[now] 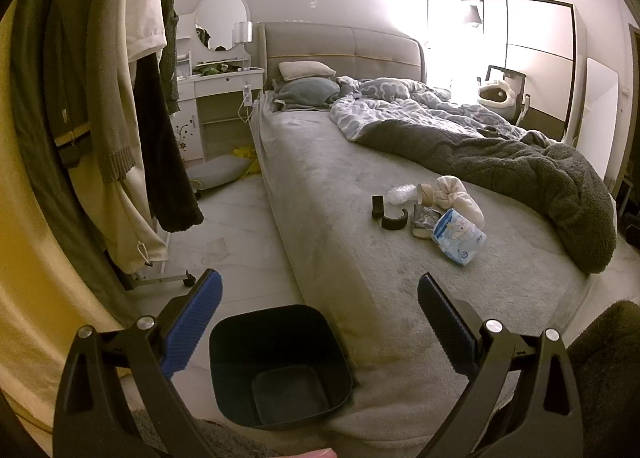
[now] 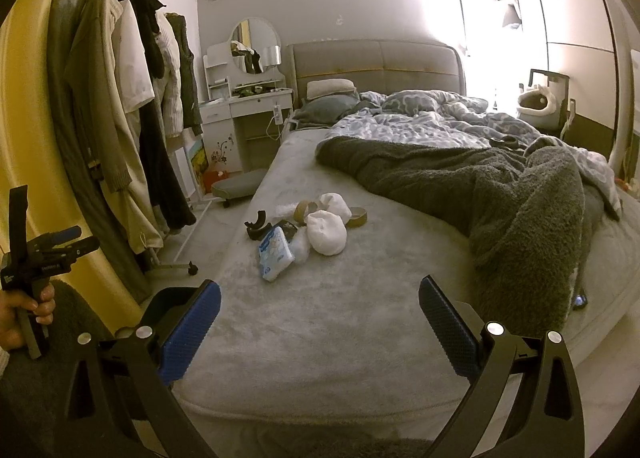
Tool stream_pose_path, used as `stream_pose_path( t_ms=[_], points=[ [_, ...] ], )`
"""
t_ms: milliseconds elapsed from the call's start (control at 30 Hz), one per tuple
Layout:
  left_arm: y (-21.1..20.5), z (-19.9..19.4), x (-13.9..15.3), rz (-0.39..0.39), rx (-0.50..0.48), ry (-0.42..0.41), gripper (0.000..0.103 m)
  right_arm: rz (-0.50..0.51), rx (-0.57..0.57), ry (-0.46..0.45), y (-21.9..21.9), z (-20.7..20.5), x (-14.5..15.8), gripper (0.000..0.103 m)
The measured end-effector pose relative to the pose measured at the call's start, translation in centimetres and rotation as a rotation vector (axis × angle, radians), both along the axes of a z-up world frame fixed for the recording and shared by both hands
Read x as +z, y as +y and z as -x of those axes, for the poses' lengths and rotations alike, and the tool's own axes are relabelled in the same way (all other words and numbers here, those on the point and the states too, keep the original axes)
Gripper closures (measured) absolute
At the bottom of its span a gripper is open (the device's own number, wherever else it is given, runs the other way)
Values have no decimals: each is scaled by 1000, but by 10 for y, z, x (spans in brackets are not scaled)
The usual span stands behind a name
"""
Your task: Collect trash
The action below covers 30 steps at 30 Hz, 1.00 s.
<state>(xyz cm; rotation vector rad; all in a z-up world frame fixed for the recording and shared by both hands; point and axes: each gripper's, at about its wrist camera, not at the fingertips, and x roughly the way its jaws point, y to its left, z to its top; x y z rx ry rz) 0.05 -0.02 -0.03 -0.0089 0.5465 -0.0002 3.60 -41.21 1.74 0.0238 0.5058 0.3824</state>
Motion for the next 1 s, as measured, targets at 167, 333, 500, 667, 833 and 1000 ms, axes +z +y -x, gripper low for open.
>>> stream_pose_path(
  t_ms=[167,333,500,667,833,1000],
  points=[
    [0,0,0,-1,0,1,3,1,0,0,0,0,0,3],
    [0,0,0,-3,1,2,3,2,0,2,3,-1,2,3],
    [0,0,0,0,0,1,3,1,0,2,2,-1,2,3],
    [0,0,0,-1,1,3,3,2,0,2,2,-1,2,3],
    [0,0,0,-2,0,3,3,1,0,1,2,-1,2,3],
    [0,0,0,-2,1,4,3,2,0,2,2,0,2,3]
  ],
)
